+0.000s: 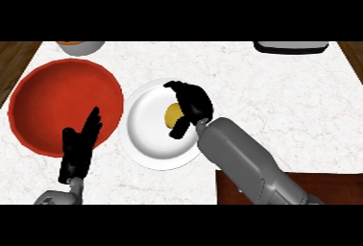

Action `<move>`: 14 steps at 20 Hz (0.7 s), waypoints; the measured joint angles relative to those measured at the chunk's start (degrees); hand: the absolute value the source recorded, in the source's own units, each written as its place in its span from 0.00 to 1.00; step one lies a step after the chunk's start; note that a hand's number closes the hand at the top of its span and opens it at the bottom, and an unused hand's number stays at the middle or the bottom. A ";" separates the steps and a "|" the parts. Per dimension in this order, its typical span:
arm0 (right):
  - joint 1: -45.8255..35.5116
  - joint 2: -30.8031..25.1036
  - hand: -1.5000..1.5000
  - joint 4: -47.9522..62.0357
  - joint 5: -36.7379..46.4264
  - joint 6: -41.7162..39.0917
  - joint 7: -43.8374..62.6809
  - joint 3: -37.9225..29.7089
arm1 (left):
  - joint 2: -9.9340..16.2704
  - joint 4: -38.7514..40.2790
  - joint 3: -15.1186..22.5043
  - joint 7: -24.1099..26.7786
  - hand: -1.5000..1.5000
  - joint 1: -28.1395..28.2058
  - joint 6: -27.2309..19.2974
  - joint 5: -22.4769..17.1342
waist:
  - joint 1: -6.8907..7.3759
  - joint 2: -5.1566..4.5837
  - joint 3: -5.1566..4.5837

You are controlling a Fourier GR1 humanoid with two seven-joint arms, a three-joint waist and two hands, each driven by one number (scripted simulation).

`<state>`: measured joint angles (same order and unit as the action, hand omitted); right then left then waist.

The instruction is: Pick the lemon from the tray and place it in the plate

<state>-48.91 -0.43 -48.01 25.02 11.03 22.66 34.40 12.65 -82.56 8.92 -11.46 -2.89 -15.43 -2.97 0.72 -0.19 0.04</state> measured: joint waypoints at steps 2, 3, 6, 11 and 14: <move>1.35 0.17 0.00 -2.69 -2.73 2.85 -3.88 -2.20 | -0.20 -0.33 0.20 0.03 0.50 0.18 -0.07 0.16 | -0.02 0.01 0.04; 2.11 0.22 0.00 -4.43 -4.49 4.39 -5.43 -3.46 | 0.03 -0.40 -0.01 0.04 0.50 0.05 -0.02 0.19 | -0.07 0.03 0.06; 4.67 0.32 0.00 -8.39 -9.59 7.38 -10.60 -8.12 | 0.07 -0.70 -0.24 -0.18 0.50 0.39 0.03 0.07 | -0.35 0.07 0.08; 8.96 -0.03 0.00 -10.65 -16.90 5.82 -18.61 -14.12 | 0.04 -0.36 -0.81 -0.76 0.50 -0.26 0.30 0.42 | -0.48 0.08 0.04; 11.49 -0.16 0.00 -12.29 -18.80 2.75 -21.49 -15.99 | -0.53 0.88 -1.15 0.06 0.50 -0.35 0.83 0.91 | -0.58 0.15 0.02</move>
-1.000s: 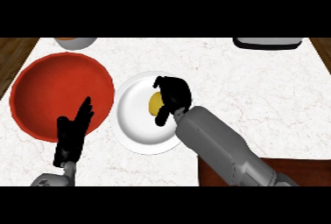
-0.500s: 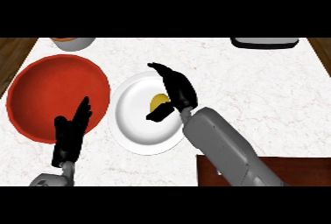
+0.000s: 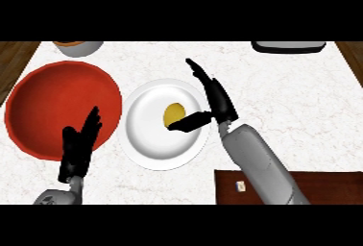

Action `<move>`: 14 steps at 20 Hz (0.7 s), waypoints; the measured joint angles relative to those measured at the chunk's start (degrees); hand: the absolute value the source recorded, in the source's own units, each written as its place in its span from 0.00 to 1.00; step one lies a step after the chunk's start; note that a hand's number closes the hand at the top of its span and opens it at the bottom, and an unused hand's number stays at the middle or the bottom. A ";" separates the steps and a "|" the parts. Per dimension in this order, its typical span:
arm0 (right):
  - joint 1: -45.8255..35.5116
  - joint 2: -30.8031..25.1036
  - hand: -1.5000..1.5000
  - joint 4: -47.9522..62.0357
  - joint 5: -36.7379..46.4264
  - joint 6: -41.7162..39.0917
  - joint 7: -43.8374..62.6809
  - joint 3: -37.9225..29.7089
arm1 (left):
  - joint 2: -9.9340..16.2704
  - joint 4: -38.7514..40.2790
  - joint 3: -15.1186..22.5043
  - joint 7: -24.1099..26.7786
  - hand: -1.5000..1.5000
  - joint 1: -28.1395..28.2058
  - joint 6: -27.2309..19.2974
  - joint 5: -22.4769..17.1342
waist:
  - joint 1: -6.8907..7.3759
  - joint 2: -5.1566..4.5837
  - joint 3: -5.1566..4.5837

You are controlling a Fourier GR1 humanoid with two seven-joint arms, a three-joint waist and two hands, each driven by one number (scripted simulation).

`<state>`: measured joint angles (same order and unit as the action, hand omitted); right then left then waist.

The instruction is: Pick the lemon from the tray and place it in the plate

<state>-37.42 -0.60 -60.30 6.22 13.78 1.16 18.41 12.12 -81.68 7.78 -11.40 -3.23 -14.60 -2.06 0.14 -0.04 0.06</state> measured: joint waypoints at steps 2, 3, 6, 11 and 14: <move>1.70 -0.74 0.00 -0.31 -1.28 -2.57 -2.65 -1.45 | 0.02 -0.84 -0.36 0.03 0.50 0.65 0.55 -0.04 | 0.04 0.02 -0.01; 2.62 -0.48 0.00 -0.30 -1.24 -2.82 -4.02 -1.65 | 0.11 -1.01 -0.88 0.22 0.50 0.95 1.11 -0.34 | 0.05 0.03 -0.02; 4.38 -0.01 0.00 -1.02 -1.34 -4.24 -6.69 -2.16 | -0.49 -1.37 -1.20 1.08 0.50 2.03 1.39 0.28 | 0.07 0.05 -0.01; 4.91 0.41 0.00 2.18 -1.68 -2.75 -11.23 -0.43 | -1.23 -1.12 -2.41 -0.52 0.50 0.45 2.30 1.32 | 0.20 0.03 -0.03; 3.67 0.51 0.00 4.03 -2.03 -1.32 -10.77 0.34 | -1.63 -1.33 -2.92 -1.40 0.50 -0.20 2.81 1.92 | 0.24 0.02 -0.04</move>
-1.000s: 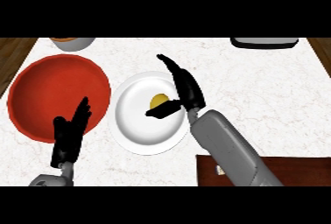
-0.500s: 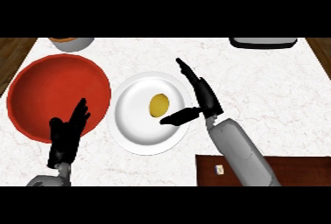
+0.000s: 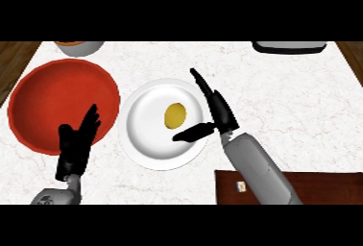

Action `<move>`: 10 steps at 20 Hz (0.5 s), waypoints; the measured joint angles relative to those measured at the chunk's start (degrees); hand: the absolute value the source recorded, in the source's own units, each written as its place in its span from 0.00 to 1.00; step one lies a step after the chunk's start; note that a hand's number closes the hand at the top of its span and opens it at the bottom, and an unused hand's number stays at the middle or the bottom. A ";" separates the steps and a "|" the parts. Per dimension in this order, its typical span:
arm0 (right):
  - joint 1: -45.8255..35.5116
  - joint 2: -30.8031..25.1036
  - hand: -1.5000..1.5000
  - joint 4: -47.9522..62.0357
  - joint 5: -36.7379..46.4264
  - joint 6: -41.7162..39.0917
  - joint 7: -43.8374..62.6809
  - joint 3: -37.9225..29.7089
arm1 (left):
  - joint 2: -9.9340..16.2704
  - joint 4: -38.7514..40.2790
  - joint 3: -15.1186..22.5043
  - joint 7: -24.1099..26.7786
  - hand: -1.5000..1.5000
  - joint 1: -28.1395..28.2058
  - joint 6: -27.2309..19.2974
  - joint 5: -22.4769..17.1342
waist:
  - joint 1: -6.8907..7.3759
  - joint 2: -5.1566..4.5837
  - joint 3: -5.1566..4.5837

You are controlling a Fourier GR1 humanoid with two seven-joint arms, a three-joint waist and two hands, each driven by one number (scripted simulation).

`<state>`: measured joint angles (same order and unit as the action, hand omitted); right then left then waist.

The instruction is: Pick the lemon from the tray and place it in the plate

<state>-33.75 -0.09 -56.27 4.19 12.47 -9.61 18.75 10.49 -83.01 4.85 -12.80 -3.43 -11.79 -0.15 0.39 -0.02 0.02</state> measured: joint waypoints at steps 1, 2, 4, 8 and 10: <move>0.57 0.02 0.00 0.29 0.29 0.60 -0.41 0.33 | -0.40 0.33 -0.08 0.25 0.50 -0.12 -0.08 0.33 | -0.03 0.00 0.00; 0.83 0.03 0.00 -0.08 0.87 0.94 0.25 0.63 | -0.61 -0.75 0.11 -0.37 0.50 0.48 -0.19 0.72 | -0.04 0.00 0.00; 0.47 0.05 0.00 1.40 1.45 2.42 0.44 1.04 | -0.86 0.42 -0.42 0.37 0.50 -0.10 0.34 0.79 | -0.04 -0.01 0.00; 0.09 -0.13 0.00 3.43 2.54 3.96 0.03 0.72 | -1.21 -2.50 -0.25 -0.81 0.50 1.68 0.42 2.00 | 0.02 0.01 -0.01; 0.34 -0.17 0.00 3.31 3.75 3.44 0.32 -0.38 | -1.78 -0.92 -0.84 0.52 0.50 1.61 0.95 1.94 | -0.08 0.01 0.00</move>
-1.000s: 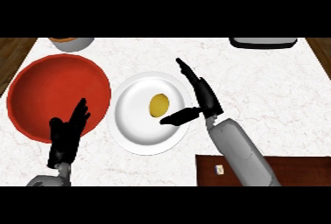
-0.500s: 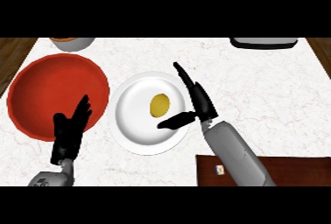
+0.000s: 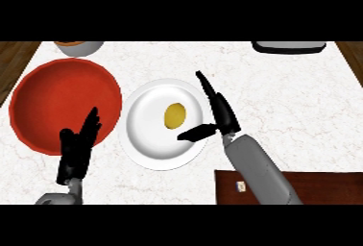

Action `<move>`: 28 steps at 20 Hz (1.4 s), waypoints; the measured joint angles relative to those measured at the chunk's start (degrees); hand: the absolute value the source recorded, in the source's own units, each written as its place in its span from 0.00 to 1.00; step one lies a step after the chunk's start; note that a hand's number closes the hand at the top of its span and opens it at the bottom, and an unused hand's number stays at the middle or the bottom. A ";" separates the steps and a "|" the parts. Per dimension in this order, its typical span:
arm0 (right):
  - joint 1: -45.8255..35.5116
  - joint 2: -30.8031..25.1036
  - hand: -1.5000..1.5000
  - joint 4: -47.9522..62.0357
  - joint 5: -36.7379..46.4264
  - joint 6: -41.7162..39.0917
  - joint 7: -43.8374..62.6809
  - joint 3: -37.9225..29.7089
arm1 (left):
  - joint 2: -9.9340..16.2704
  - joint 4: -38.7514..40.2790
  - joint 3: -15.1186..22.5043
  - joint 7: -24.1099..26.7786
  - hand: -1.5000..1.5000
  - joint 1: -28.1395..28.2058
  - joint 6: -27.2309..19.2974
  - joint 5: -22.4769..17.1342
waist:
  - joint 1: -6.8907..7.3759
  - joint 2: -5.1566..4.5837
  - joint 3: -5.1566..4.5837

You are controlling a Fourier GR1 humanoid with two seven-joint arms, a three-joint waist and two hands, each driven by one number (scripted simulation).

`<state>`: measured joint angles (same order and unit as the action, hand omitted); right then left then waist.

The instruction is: Pick the lemon from the tray and place it in the plate

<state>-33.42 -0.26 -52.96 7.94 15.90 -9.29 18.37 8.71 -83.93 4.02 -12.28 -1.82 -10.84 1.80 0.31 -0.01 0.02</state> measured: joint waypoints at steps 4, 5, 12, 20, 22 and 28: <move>1.87 -0.43 0.00 -0.06 1.60 1.15 -0.36 -0.03 | -0.53 -2.00 0.10 -0.13 0.50 1.78 0.40 0.63 | 0.00 0.03 -0.01; 2.37 -0.68 0.00 -0.27 2.11 0.95 -0.52 -0.59 | -0.50 -2.09 -0.22 -0.81 0.50 1.33 0.54 0.69 | -0.05 0.02 -0.01; 0.34 -1.22 0.00 5.53 4.16 -0.80 -3.36 -6.20 | -0.85 -1.62 -1.55 -0.21 0.50 1.35 1.61 1.27 | 0.01 -0.02 0.00; 2.58 -3.02 0.00 4.67 6.01 -1.75 -5.28 -10.22 | -2.03 -0.99 -2.23 -0.30 0.50 0.66 1.89 2.24 | -0.13 0.02 -0.01; 2.38 -3.90 0.00 5.90 5.70 -2.55 -6.86 -12.00 | -2.00 -1.11 -2.52 -0.77 0.50 0.36 2.18 2.37 | -0.08 0.00 0.00; 1.89 -5.58 0.00 9.05 5.77 -2.06 -9.94 -16.00 | -1.24 -1.64 -3.93 -2.28 0.50 -0.79 3.58 2.04 | 0.00 -0.03 0.00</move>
<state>-31.53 -5.84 -43.90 13.71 13.84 -19.23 2.37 7.47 -85.57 0.08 -14.56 -2.62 -7.26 3.83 0.31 -0.04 0.02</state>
